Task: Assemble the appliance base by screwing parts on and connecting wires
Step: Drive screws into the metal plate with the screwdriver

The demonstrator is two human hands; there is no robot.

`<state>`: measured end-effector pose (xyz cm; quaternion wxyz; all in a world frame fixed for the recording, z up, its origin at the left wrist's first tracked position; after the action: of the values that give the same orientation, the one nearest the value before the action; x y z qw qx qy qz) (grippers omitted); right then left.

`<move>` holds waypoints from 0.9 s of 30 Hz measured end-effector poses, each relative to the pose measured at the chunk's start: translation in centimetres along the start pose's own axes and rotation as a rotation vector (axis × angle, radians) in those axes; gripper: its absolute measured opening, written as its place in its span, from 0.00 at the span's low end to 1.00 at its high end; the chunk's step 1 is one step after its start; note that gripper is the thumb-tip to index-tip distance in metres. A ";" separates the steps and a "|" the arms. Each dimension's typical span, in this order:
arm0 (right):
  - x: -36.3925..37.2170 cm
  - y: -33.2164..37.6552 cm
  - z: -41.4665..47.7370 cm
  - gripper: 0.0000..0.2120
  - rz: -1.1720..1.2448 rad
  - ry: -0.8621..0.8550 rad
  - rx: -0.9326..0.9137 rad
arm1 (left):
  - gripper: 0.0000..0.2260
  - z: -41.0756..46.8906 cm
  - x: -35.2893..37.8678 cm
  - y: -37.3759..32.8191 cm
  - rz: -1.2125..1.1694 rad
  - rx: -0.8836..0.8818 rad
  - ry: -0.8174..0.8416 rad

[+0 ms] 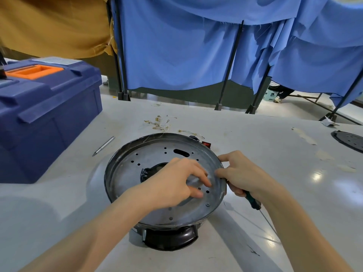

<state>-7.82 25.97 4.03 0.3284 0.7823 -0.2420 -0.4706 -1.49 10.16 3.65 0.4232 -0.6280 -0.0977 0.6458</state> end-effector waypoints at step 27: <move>-3.8 7.1 -6.3 0.20 1.021 -0.253 -0.493 | 0.13 0.1 1.1 1.1 -0.019 0.040 0.155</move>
<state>-4.36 25.60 13.65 0.6547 0.4044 -0.5096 -0.3849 -1.87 10.27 2.10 0.4478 -0.6666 -0.0577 0.5931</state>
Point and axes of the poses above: each hand's wrist, its own z-axis towards the middle knuckle, its own x-axis out of the palm, y = z × x, the point moved 3 cm from there along z, towards the middle knuckle, and after that the axes turned 10 degrees about x, right-handed, at the moved point
